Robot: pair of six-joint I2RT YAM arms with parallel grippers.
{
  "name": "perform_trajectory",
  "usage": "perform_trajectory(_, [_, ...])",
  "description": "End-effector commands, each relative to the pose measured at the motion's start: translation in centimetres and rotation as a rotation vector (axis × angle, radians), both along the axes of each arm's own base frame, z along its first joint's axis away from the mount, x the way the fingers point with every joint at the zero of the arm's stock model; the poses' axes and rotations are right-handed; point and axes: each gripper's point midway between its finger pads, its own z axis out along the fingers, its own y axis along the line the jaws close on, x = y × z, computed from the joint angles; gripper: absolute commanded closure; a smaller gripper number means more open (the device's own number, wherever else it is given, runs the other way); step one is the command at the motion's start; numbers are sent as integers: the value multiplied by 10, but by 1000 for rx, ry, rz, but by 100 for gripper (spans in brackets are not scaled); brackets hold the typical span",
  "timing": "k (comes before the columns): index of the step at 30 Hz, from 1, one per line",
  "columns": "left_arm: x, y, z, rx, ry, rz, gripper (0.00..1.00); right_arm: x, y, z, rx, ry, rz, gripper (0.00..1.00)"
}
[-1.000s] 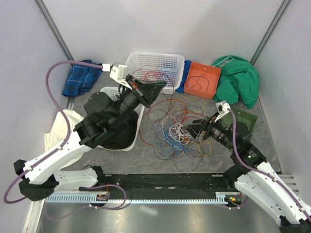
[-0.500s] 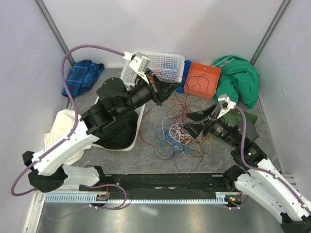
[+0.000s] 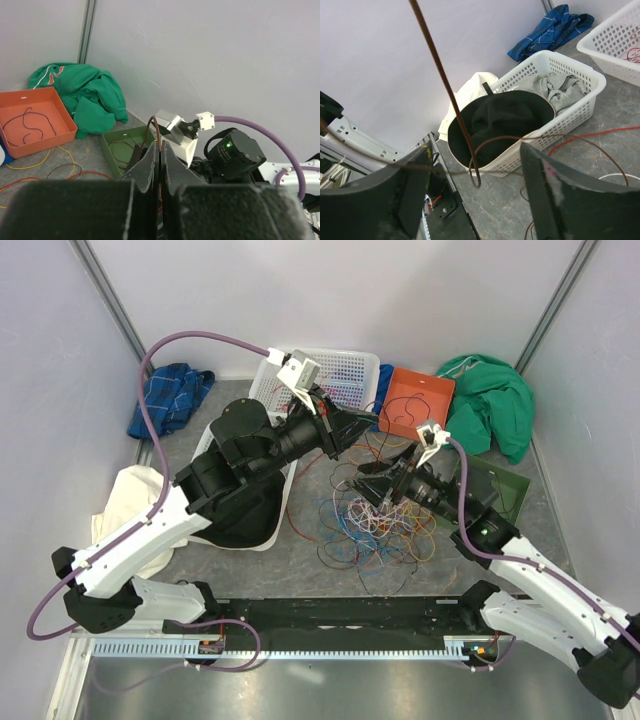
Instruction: Untangle the cables
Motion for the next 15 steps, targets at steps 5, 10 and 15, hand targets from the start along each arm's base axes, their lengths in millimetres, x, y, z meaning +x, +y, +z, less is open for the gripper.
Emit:
perform_trajectory(5, [-7, 9, -4, -10, -4, 0, 98, 2, 6, 60, 92, -137, -33, 81])
perform_trajectory(10, [-2, 44, -2, -42, -44, 127, 66, 14, -28, 64, 13, -127, -223, 100])
perform_trajectory(15, [14, 96, -15, -140, -42, 358, 1, 39, -98, 68, -153, -48, -599, 100])
